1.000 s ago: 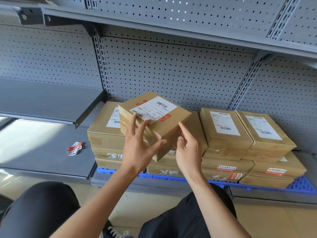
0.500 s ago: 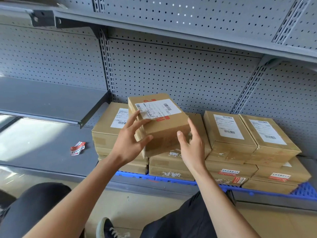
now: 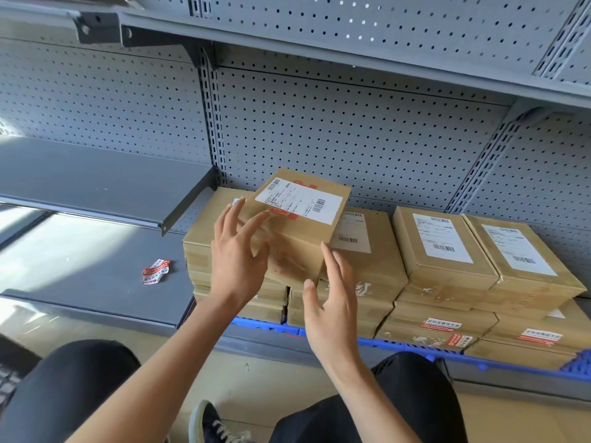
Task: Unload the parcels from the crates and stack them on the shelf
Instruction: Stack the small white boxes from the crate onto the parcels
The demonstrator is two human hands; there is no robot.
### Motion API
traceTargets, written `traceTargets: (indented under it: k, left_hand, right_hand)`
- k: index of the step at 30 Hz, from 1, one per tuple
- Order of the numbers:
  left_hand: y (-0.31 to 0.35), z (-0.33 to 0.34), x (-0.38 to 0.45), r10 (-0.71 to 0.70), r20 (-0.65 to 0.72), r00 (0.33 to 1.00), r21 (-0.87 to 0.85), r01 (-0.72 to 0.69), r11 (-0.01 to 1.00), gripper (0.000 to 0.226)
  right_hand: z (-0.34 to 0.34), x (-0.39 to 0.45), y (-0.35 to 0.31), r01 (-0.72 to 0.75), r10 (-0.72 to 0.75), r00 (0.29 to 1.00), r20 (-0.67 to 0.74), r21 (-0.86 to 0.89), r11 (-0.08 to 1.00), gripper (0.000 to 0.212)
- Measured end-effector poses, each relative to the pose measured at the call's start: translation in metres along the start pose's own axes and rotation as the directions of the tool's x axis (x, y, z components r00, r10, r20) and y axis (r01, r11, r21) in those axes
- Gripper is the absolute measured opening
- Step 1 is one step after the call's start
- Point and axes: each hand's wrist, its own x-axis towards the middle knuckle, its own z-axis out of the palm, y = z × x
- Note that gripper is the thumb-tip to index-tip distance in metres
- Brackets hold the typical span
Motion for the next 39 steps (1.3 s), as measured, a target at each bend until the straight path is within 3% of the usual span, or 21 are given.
traceTargets:
  k: [6, 10, 16, 24, 33, 36, 39]
  left_hand:
    - [0.003, 0.004, -0.026, -0.023, -0.040, 0.999, -0.099, 0.019, 0.995, 0.061]
    - [0.006, 0.008, -0.037, -0.041, -0.006, 0.999, -0.177, 0.039, 0.983, 0.056]
    - [0.004, 0.004, -0.033, -0.047, 0.000, 0.999, -0.202, 0.046, 0.978, 0.056]
    - [-0.010, -0.008, -0.016, -0.047, 0.036, 0.998, -0.155, 0.053, 0.986, 0.052]
    - [-0.029, -0.020, -0.007, -0.131, 0.007, 0.991, -0.239, 0.129, 0.962, 0.057]
    - [-0.028, -0.018, -0.002, -0.143, 0.033, 0.989, -0.257, 0.146, 0.955, 0.059]
    - [-0.025, -0.016, 0.001, -0.158, 0.043, 0.987, -0.254, 0.164, 0.953, 0.057]
  right_hand:
    - [0.007, 0.009, -0.002, -0.056, 0.057, 0.998, -0.012, 0.083, 0.995, 0.063]
    - [0.012, 0.006, -0.005, -0.043, 0.033, 0.996, 0.081, 0.127, 0.991, 0.071]
    - [0.012, 0.013, -0.005, -0.114, 0.073, 0.972, 0.224, 0.173, 0.978, 0.066]
    - [0.003, 0.061, 0.012, -0.058, 0.052, 0.996, 0.074, 0.084, 0.995, 0.062]
    - [-0.008, 0.113, 0.019, -0.129, 0.138, 0.982, 0.132, -0.074, 0.989, 0.084]
    - [-0.003, 0.123, 0.021, -0.122, 0.130, 0.974, 0.187, -0.052, 0.991, 0.084]
    - [0.006, 0.120, 0.023, -0.102, 0.098, 0.988, 0.122, 0.023, 0.995, 0.075]
